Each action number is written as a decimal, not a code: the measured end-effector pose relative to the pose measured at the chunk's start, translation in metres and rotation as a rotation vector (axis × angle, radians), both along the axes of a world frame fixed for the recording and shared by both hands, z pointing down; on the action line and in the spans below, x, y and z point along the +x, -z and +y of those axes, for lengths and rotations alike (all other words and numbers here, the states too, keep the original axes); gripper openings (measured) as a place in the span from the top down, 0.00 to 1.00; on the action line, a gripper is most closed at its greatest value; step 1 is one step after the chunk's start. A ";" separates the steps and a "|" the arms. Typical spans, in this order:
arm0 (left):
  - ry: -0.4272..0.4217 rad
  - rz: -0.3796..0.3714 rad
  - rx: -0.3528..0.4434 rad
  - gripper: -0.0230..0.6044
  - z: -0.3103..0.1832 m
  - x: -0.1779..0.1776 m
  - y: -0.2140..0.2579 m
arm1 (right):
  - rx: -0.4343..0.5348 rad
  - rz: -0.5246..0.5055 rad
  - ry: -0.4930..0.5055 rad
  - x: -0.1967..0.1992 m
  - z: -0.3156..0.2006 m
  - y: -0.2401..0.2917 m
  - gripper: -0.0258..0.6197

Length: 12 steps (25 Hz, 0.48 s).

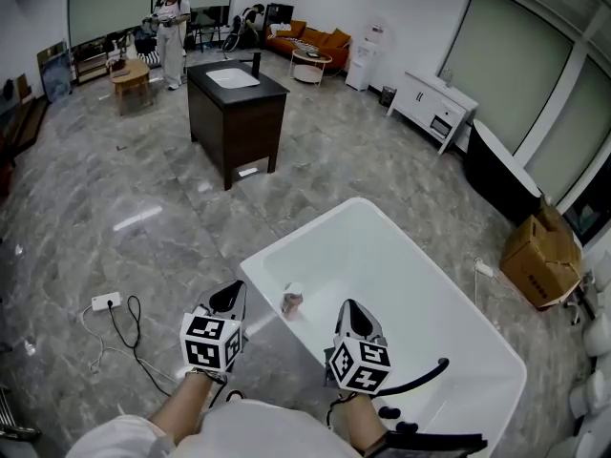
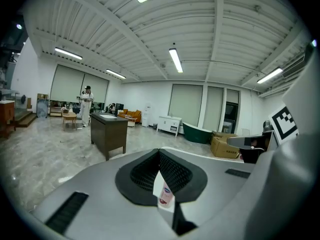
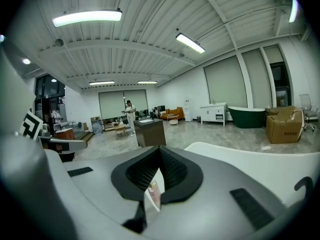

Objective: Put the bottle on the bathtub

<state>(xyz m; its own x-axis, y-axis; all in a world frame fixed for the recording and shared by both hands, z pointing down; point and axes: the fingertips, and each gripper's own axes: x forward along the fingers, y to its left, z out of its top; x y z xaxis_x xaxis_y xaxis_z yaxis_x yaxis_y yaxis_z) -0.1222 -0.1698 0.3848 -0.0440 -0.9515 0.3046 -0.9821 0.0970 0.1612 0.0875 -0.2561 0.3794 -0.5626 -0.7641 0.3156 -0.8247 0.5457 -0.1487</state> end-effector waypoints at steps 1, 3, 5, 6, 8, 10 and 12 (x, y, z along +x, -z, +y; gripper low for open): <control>0.002 0.003 0.000 0.94 0.000 0.000 0.000 | 0.001 0.006 0.006 -0.001 0.001 0.001 0.92; 0.005 0.008 -0.002 0.94 0.000 0.003 0.000 | 0.000 0.008 0.014 0.000 0.001 0.002 0.92; 0.007 0.011 -0.007 0.94 0.001 0.007 -0.003 | -0.003 0.009 0.016 0.002 0.001 0.001 0.92; 0.009 0.012 -0.010 0.94 0.002 0.008 -0.004 | -0.006 0.009 0.017 0.002 0.002 0.000 0.92; 0.012 0.016 -0.015 0.94 0.003 0.009 -0.007 | -0.012 0.011 0.020 0.002 0.003 -0.002 0.92; 0.015 0.019 -0.021 0.94 0.004 0.008 -0.008 | -0.017 0.014 0.024 0.001 0.004 -0.002 0.92; 0.017 0.021 -0.025 0.94 0.006 0.008 -0.008 | -0.021 0.016 0.027 0.001 0.005 -0.002 0.92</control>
<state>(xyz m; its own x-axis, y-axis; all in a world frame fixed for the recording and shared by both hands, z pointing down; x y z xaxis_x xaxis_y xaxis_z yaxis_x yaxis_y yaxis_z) -0.1143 -0.1642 0.3929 -0.0539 -0.9427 0.3293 -0.9767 0.1184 0.1790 0.0881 -0.2511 0.3817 -0.5777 -0.7417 0.3408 -0.8120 0.5647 -0.1474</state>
